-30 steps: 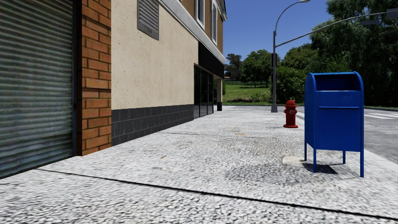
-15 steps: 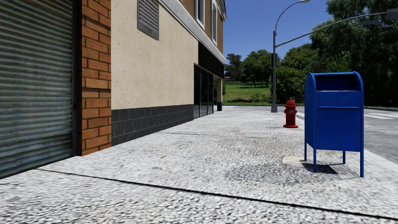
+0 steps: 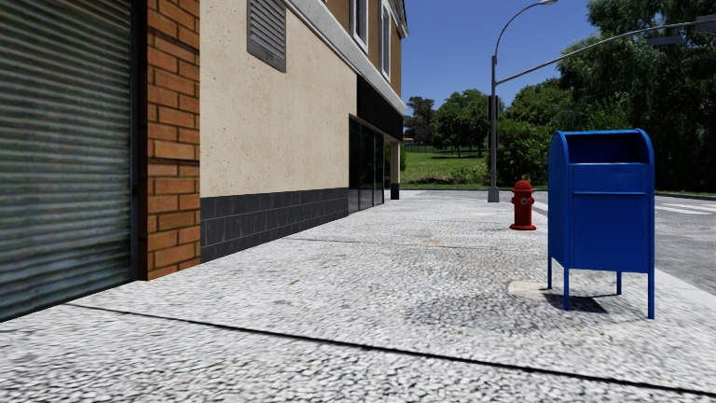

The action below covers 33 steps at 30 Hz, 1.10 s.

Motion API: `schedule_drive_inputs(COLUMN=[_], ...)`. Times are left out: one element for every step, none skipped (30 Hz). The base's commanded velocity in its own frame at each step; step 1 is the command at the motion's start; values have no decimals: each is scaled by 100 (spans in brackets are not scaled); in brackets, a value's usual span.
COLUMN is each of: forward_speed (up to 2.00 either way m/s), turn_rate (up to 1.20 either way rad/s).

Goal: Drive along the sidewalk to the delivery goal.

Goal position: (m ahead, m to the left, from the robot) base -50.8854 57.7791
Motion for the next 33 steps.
schedule_drive_inputs(forward_speed=[0, 0, 0, 0, 0, 0, 0, 0, 0, 0, 0, 0, 0, 0, 0, 0, 0, 0, 0, 0, 0, 0, 0, 0, 0, 0, 0, 0, 0, 0, 0, 0, 0], turn_rate=[2, 9, 11, 11, 11, 11, 11, 11, 11, 11, 11, 11, 11, 11, 11, 11, 11, 11, 11, 11, 11, 11, 11, 11, 11, 11, 12, 15, 15, 19, 24, 27, 27])
